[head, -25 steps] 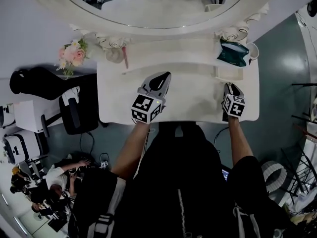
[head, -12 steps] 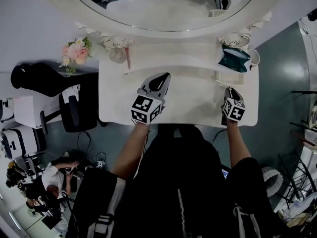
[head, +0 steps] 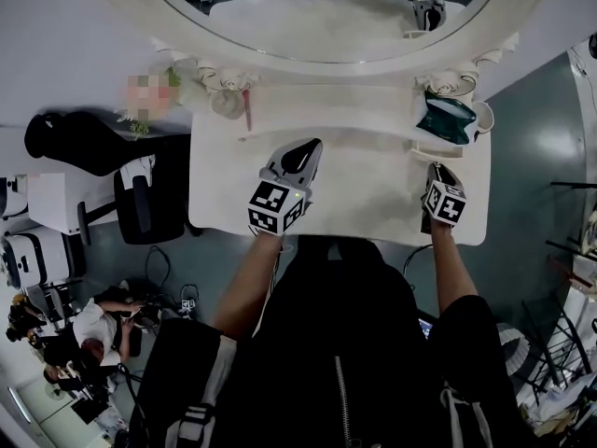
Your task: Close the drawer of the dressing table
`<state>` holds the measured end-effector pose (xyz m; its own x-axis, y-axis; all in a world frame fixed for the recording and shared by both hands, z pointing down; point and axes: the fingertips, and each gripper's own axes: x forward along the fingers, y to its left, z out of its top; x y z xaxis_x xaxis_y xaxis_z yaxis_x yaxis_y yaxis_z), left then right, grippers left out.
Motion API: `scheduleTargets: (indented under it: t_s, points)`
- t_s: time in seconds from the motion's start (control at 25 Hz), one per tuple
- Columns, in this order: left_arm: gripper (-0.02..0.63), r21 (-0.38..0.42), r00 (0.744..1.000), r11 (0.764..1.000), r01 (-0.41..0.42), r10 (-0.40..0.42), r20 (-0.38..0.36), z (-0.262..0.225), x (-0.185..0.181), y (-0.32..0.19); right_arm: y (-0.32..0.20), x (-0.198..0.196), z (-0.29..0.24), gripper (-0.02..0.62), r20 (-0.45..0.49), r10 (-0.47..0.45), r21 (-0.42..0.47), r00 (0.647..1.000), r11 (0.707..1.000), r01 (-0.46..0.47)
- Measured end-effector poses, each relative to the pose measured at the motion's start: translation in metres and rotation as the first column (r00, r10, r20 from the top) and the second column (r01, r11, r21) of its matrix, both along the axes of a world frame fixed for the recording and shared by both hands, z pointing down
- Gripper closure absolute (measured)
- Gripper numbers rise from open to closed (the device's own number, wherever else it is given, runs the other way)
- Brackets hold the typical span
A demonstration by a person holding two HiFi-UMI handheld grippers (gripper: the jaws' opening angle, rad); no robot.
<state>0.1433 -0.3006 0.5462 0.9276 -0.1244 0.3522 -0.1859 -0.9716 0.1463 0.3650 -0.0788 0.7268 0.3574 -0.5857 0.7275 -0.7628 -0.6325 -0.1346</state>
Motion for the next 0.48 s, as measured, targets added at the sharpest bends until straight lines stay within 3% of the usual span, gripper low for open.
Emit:
scheduleTargets:
  t_s: [0.48]
  points:
    - [0.604, -0.001, 0.999, 0.999, 0.053, -0.053, 0.008, 0.002, -0.01, -0.015, -0.019, 0.017, 0.005, 0.499, 0.004, 0.004, -0.002, 1.0, 1.0, -0.004]
